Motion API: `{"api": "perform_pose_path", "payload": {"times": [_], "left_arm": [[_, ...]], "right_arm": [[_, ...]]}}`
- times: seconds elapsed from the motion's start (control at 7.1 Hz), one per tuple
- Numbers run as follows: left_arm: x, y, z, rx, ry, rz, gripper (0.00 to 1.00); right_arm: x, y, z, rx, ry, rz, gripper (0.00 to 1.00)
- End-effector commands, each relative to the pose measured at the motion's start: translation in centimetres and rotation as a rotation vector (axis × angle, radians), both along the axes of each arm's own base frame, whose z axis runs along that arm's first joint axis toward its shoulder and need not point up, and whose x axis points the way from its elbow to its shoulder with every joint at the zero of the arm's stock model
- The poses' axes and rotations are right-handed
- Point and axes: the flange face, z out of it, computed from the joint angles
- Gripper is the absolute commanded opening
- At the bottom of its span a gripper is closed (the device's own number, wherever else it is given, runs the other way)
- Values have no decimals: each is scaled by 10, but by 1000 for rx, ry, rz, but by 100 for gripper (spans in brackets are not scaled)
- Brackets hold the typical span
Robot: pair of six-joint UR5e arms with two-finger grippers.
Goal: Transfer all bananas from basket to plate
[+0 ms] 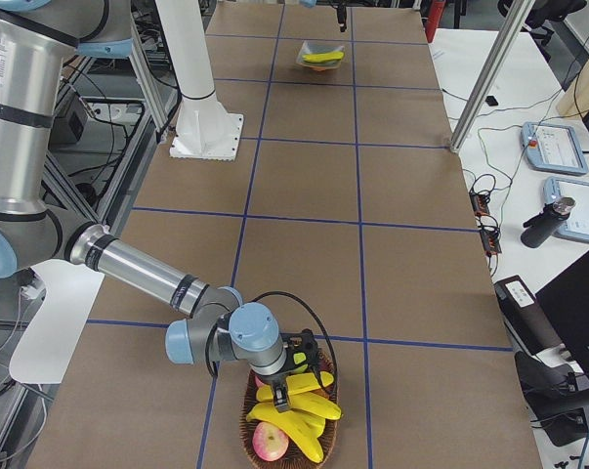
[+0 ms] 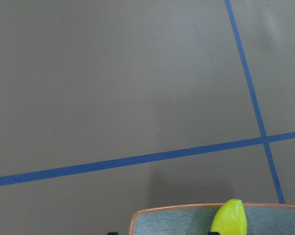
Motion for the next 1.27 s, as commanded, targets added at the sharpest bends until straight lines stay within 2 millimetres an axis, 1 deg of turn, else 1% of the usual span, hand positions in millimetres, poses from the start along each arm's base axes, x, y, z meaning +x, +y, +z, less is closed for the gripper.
{"api": "perform_pose_path", "payload": {"times": [0.0, 0.14, 0.28, 0.56, 0.7, 0.99, 1.13], "left_arm": [[0, 1, 0, 3, 2, 2, 69], [1, 3, -1, 0, 15, 16, 69], [1, 3, -3, -6, 23, 19, 69], [1, 2, -4, -8, 24, 18, 70], [1, 2, -5, -8, 24, 15, 70], [2, 1, -4, -14, 23, 14, 71], [2, 1, -3, -17, 22, 16, 71]], "right_arm": [[0, -1, -2, 4, -3, 0, 0], [-1, -2, -4, 8, -7, 0, 0], [-1, -5, -13, 23, -16, -1, 0], [-1, 6, -30, 42, -45, 1, 0], [1, 2, -49, 40, -66, 1, 0], [1, -13, -100, 32, -75, -8, 0], [0, -19, -119, 38, -74, -10, 0]]}}
